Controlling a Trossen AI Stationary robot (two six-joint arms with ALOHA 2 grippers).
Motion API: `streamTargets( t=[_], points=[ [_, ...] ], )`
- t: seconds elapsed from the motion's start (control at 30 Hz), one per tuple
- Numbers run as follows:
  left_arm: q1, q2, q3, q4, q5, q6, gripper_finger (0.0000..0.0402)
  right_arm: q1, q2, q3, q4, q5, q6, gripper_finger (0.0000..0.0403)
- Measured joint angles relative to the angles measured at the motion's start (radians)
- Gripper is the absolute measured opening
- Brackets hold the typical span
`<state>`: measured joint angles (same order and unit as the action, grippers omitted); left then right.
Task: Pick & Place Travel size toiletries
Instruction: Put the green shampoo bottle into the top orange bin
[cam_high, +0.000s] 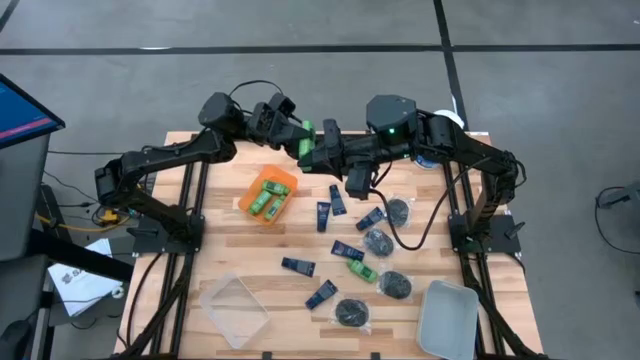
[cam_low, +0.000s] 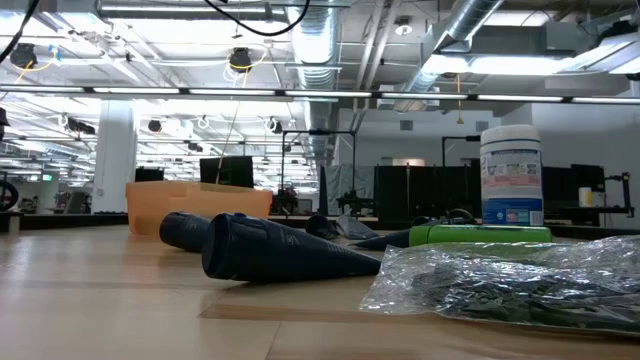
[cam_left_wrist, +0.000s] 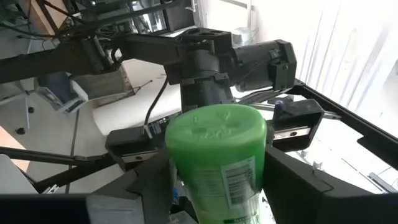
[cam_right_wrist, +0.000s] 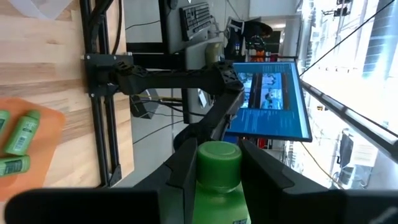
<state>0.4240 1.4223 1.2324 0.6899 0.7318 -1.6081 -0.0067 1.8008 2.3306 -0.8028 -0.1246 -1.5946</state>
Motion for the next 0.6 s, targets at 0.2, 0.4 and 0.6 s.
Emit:
streamTargets(
  t=[0.2,0.4,0.6],
  points=[
    [-0.004,0.000,0.000,0.000,-0.001,0.002,0.0177,-0.001,0.000,0.000,-0.002,0.000,0.028,0.0088],
    [-0.004,0.000,0.000,0.000,-0.002,0.003,0.0174,-0.002,0.000,0.000,-0.005,-0.001,0.033,0.0101],
    [-0.004,0.000,0.000,0.000,-0.003,0.006,0.0173,-0.002,0.000,0.000,-0.005,0.026,0.038,0.0119]
  ],
)
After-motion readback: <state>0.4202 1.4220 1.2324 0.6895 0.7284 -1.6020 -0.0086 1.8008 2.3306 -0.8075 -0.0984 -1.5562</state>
